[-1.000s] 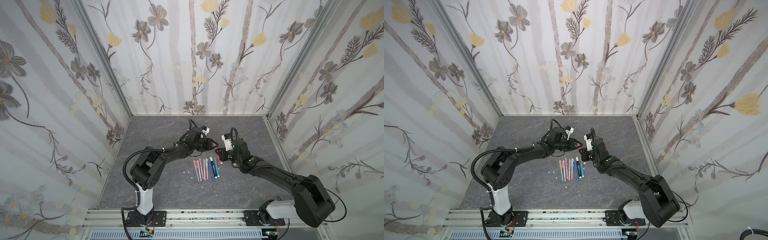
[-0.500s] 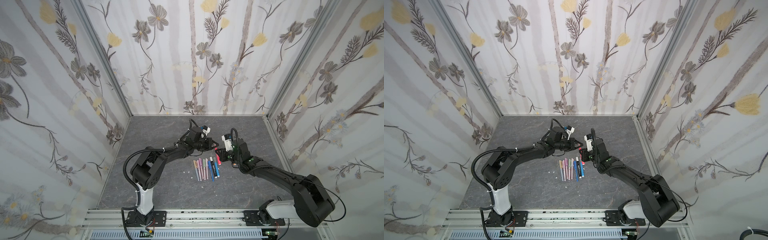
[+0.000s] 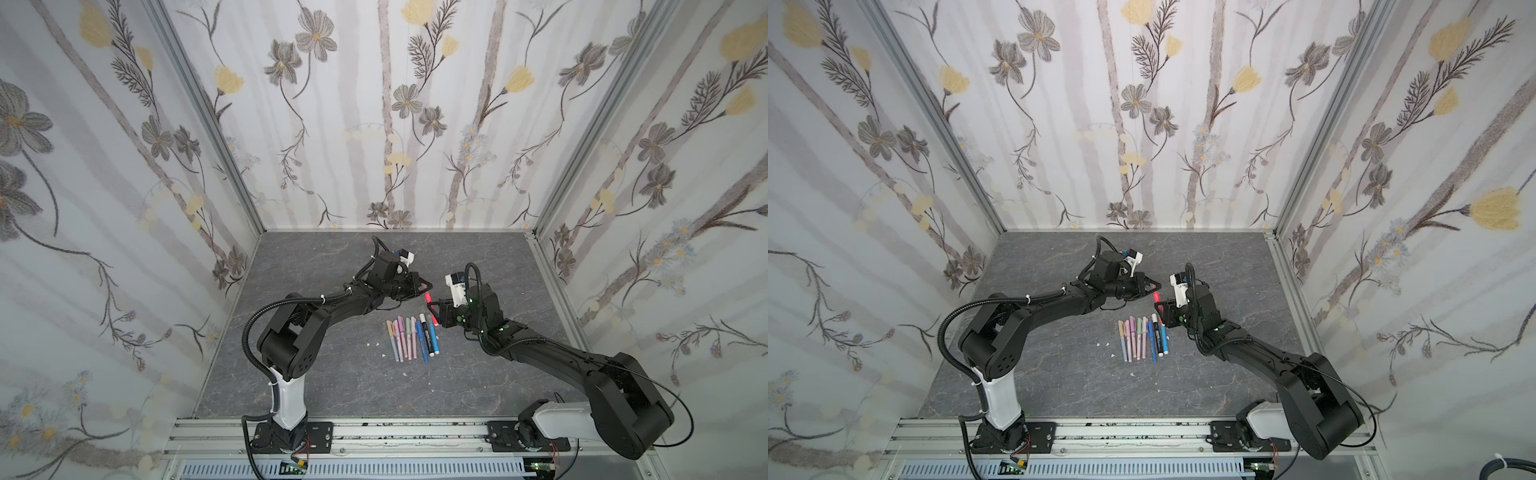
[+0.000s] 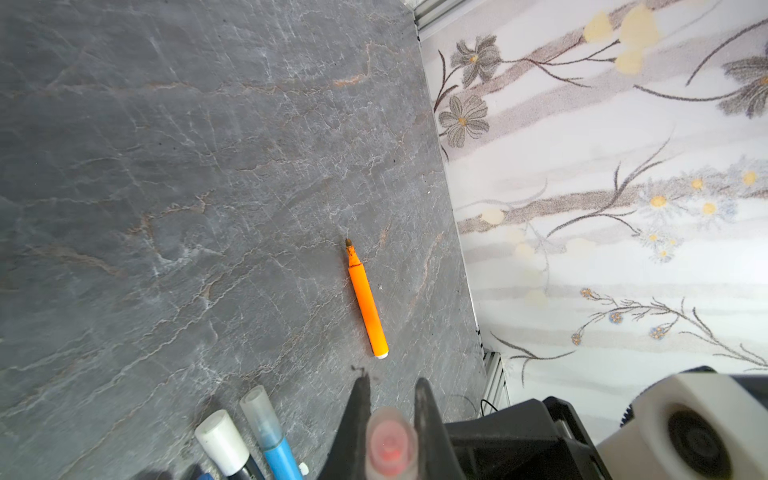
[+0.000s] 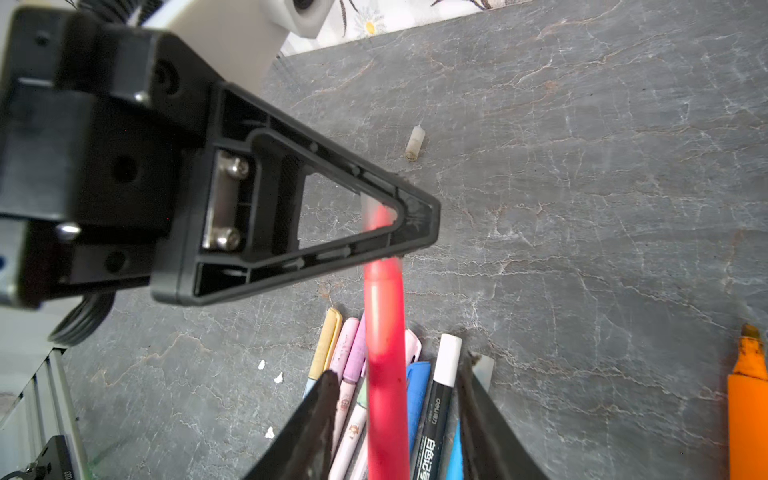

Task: Open the pen caps
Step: 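Lift the pink marker with the right gripper while the left grips its cap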

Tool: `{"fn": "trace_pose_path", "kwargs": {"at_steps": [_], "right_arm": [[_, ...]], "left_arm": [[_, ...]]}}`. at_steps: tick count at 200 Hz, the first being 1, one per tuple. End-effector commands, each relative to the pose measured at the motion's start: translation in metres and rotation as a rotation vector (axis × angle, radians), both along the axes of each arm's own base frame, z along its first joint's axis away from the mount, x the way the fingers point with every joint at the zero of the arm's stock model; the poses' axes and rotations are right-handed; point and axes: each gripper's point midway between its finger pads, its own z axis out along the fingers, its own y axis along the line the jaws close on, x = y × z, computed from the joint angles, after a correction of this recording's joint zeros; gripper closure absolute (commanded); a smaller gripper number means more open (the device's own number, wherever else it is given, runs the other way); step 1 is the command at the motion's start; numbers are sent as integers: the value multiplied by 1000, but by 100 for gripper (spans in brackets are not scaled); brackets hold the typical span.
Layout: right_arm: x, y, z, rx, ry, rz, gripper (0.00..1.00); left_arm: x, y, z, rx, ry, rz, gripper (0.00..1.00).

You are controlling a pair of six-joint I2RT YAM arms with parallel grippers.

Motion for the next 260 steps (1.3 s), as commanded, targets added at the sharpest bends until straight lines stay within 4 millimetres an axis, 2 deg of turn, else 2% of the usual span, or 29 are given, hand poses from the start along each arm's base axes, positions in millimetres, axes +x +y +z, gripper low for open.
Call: {"fn": "trace_pose_path", "kwargs": {"at_steps": [1, 77, 113, 179, 195, 219, 260], "right_arm": [[5, 8, 14, 61, -55, 14, 53], [14, 16, 7, 52, -56, 27, 62], [18, 19, 4, 47, -55, 34, 71], [25, 24, 8, 51, -71, 35, 81], [26, 25, 8, 51, -71, 33, 88], [25, 24, 5, 45, -61, 36, 100], [10, 21, -5, 16, -30, 44, 100]], "left_arm": [[5, 1, 5, -41, 22, 32, 100], [8, -3, 11, -134, 74, 29, 100], [9, -3, 15, -144, 71, 28, 100], [7, -3, 13, -152, 77, 26, 100], [7, -3, 13, -151, 74, 24, 100], [10, 0, 11, -139, 72, 27, 100], [30, 18, 5, -92, 51, 74, 100]]}}
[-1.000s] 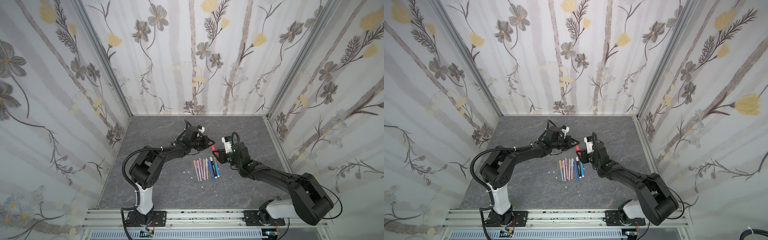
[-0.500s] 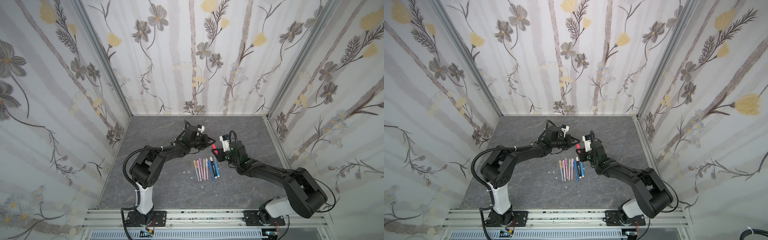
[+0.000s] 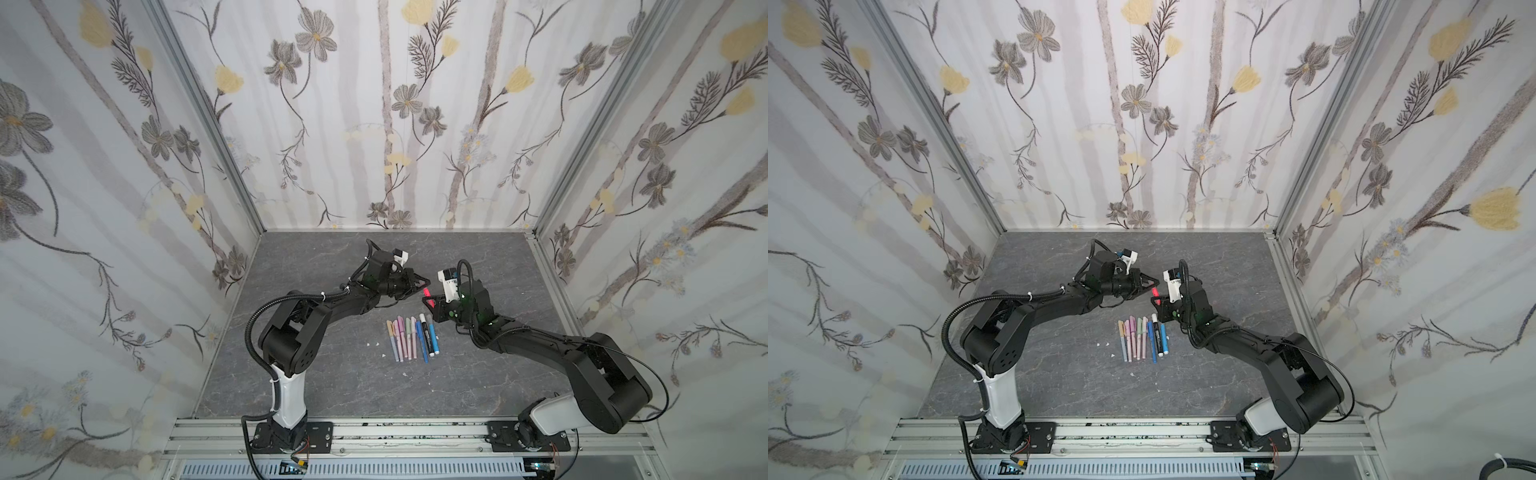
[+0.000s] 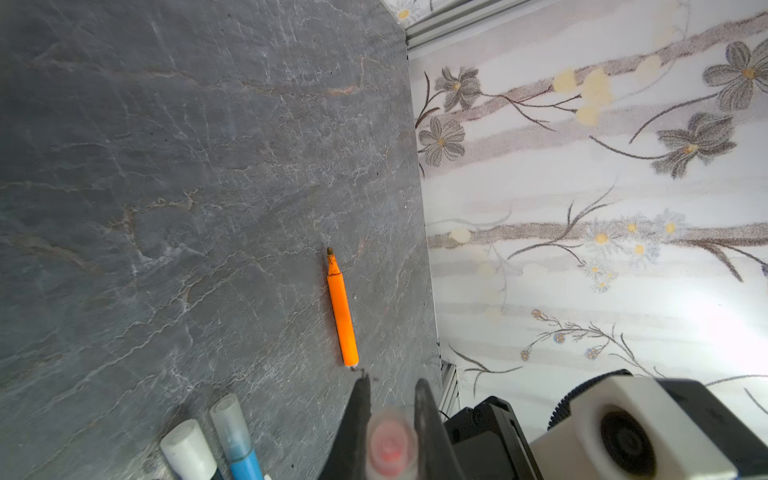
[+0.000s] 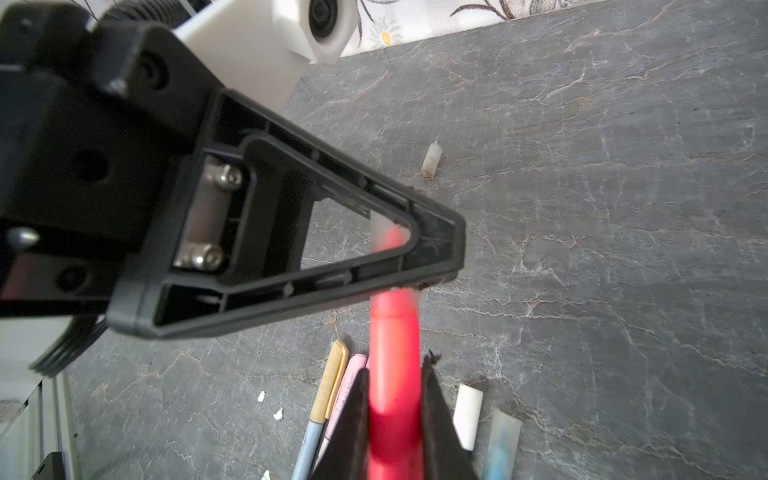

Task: Open the pen caps
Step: 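Lift the pink marker with the right gripper while the left grips its cap, then pull the cap off with the left gripper while the right holds the pink marker, then set the pink marker down with the right while the left drops the cap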

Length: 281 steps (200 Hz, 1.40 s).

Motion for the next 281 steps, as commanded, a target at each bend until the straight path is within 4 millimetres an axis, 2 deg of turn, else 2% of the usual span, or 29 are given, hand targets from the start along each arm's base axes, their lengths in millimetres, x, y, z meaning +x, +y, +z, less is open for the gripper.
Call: {"fn": "trace_pose_path", "kwargs": {"at_steps": [1, 28, 36, 40, 78, 115, 139, 154, 178, 194, 230, 281], "right_arm": [[-7, 0, 0, -10, -8, 12, 100], [-20, -3, -5, -24, 6, 18, 100], [-24, -4, -6, -27, 8, 14, 100], [-26, -4, -7, -28, 9, 15, 100], [-41, -9, -6, -21, 11, 4, 100], [-45, -23, -12, -55, 26, -52, 100], [-40, -41, -25, -131, 48, -136, 100], [-37, -52, -34, -179, 70, -190, 100], [-32, -70, -52, -237, 117, -268, 100], [-28, -79, -61, -263, 144, -303, 100], [-18, -91, -79, -338, 195, -338, 100], [2, -92, -94, -418, 230, -369, 100]], "left_arm": [[20, 12, 0, 30, -38, 51, 100], [42, 24, 1, 80, -67, 85, 100], [46, 28, -5, 104, -61, 93, 100], [53, 27, 5, 103, -86, 99, 100], [82, 40, 13, 175, -134, 145, 100], [98, 48, 28, 181, -164, 159, 100], [102, 73, 30, 244, -184, 191, 100], [101, 97, 25, 301, -189, 217, 100], [100, 139, -3, 448, -162, 266, 100], [99, 157, -21, 492, -133, 273, 100], [97, 167, -49, 529, -89, 264, 100], [96, 173, -52, 523, -87, 262, 100]]}}
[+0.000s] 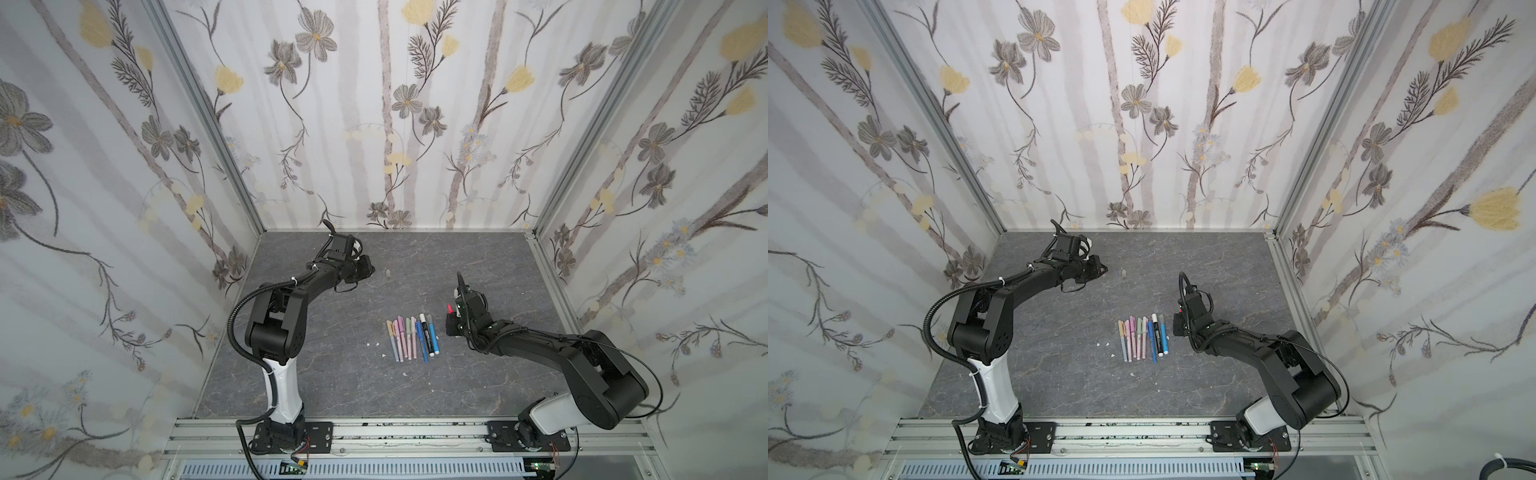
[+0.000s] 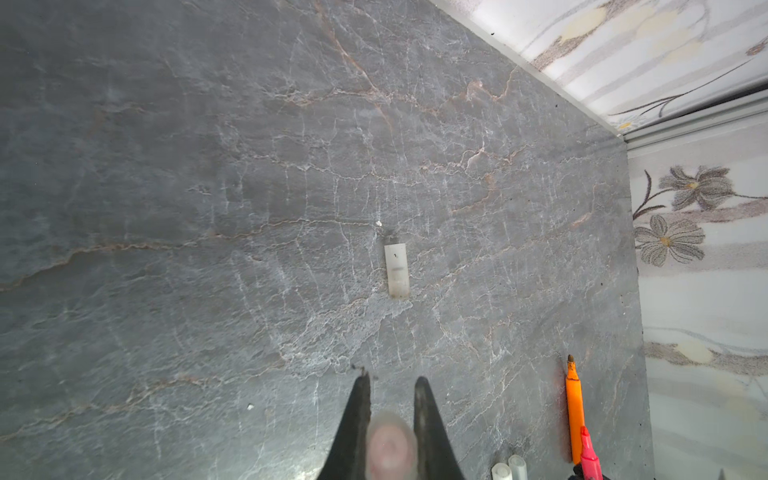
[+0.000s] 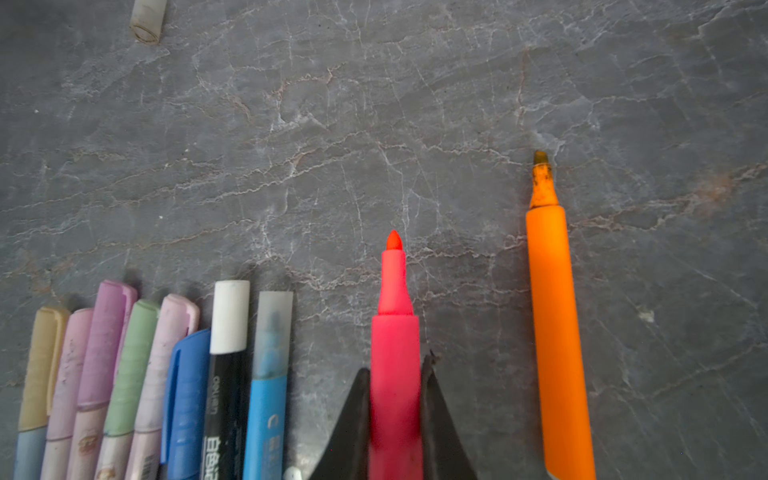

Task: Open the pen caps
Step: 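Set the pink marker down with the right while the left drops the cap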

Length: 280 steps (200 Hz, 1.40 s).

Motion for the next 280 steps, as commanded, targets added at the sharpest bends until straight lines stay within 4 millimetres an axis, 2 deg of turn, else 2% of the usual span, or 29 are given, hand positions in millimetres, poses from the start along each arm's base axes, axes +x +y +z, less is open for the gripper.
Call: {"fn": "trace_pose_path", "kwargs": {"at_steps": [1, 13, 17, 30, 44, 49, 88, 139, 178, 241, 280], "right_arm": [[10, -5, -3, -51, 6, -28, 100], [16, -7, -3, -69, 3, -39, 100], [15, -8, -13, -87, 29, -41, 100], [20, -11, -17, -117, 37, -55, 100], [17, -17, -26, -155, 61, -58, 99], [27, -13, -18, -148, 38, -62, 98], [25, -19, -28, -183, 65, -64, 90], [25, -25, -29, -214, 67, -71, 81], [26, -31, -27, -235, 63, -83, 75], [29, -39, -17, -287, 36, -95, 75], [34, -37, -4, -294, 6, -78, 78]], "left_arm": [[1, 4, -1, 9, -13, -4, 100], [1, 7, -1, 4, -15, 2, 100], [1, 8, -1, 2, -13, 3, 100], [0, 9, -2, -6, -11, 4, 100], [-1, 8, -3, -9, -10, 0, 100], [-1, 8, -2, -10, -11, 1, 100], [0, 8, -2, -17, -14, 3, 100], [2, 7, 1, -26, -20, 1, 100], [1, 8, -5, -23, -14, 3, 100], [6, 4, -21, -48, 1, 9, 100], [7, 3, -20, -53, -2, 9, 100]]}}
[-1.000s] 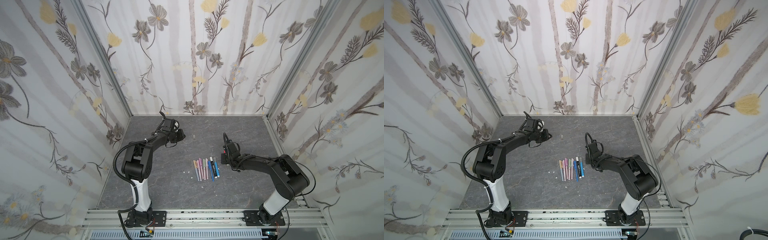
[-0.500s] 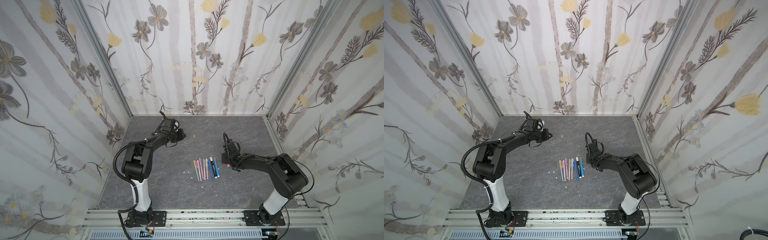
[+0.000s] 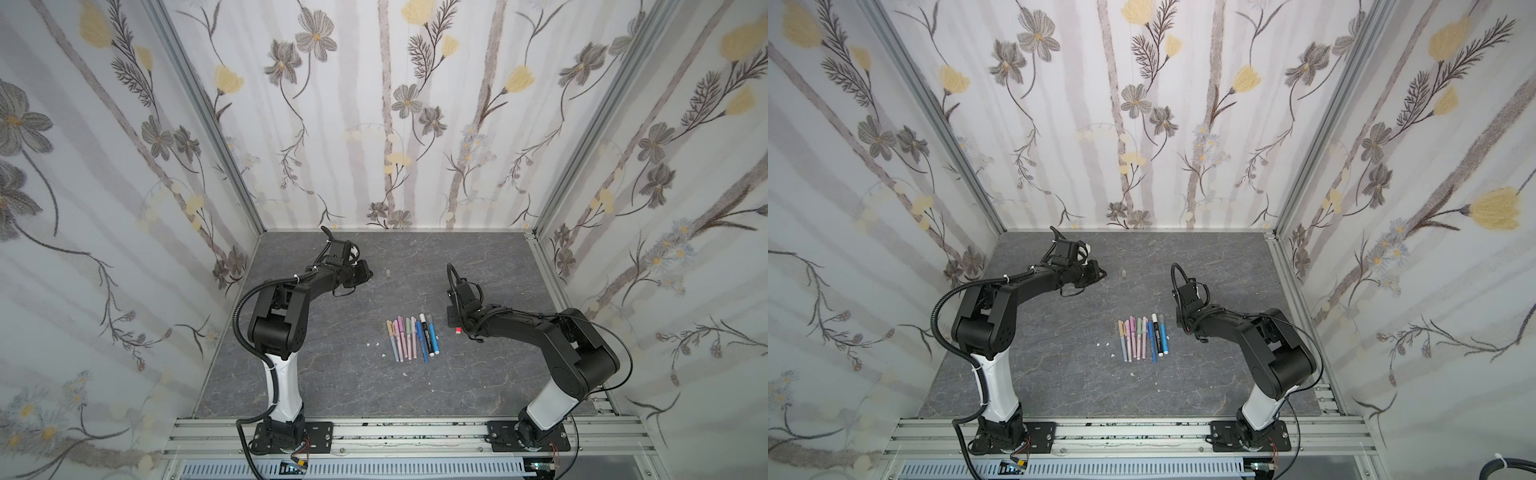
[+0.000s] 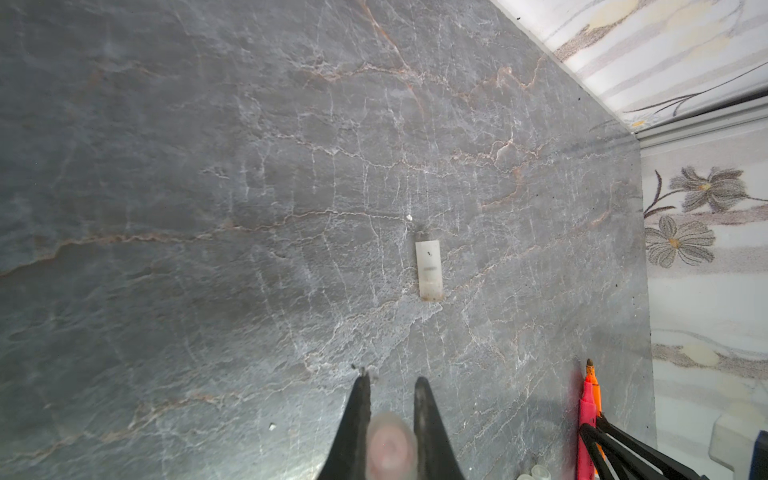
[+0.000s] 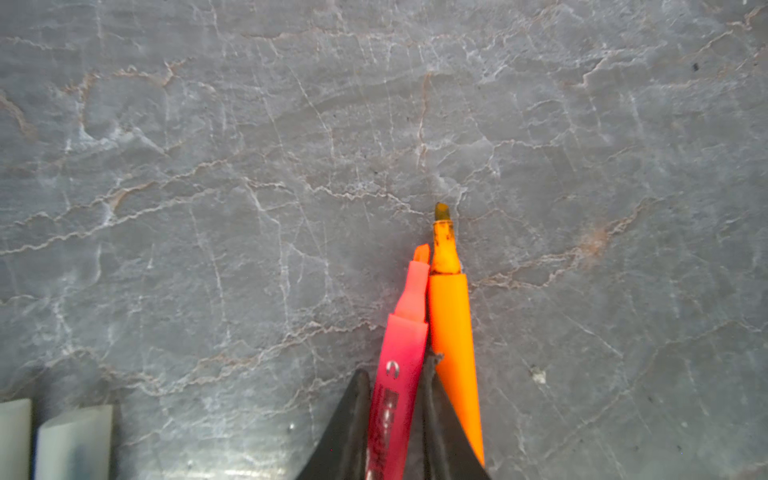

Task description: Open the pen caps

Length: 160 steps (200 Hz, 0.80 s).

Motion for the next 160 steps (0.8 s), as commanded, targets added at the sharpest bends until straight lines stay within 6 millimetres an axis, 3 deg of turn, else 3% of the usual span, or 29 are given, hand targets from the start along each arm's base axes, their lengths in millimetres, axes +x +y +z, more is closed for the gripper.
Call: {"fn": "trace_pose_path", "kwargs": {"at_steps": [1, 51, 54, 74, 97, 119, 160], "right_arm": [[3, -4, 9, -31, -22, 5, 78], [7, 11, 29, 25, -82, 76, 65], [8, 13, 40, 43, -110, 80, 65], [6, 23, 65, 117, -170, 114, 64], [2, 34, 81, 179, -188, 140, 63], [-4, 42, 84, 197, -177, 162, 62], [-19, 66, 70, 256, -125, 214, 61]], "left_arm": [[7, -3, 8, -24, -37, -2, 100], [9, -4, 0, -24, -27, -5, 100], [10, -4, -2, -24, -25, -4, 100], [16, -6, -8, -25, -21, -3, 100], [25, -10, -12, -35, -20, -3, 100], [30, -17, -13, -51, -19, -6, 100], [35, -30, -21, -83, -14, -21, 95]]}}
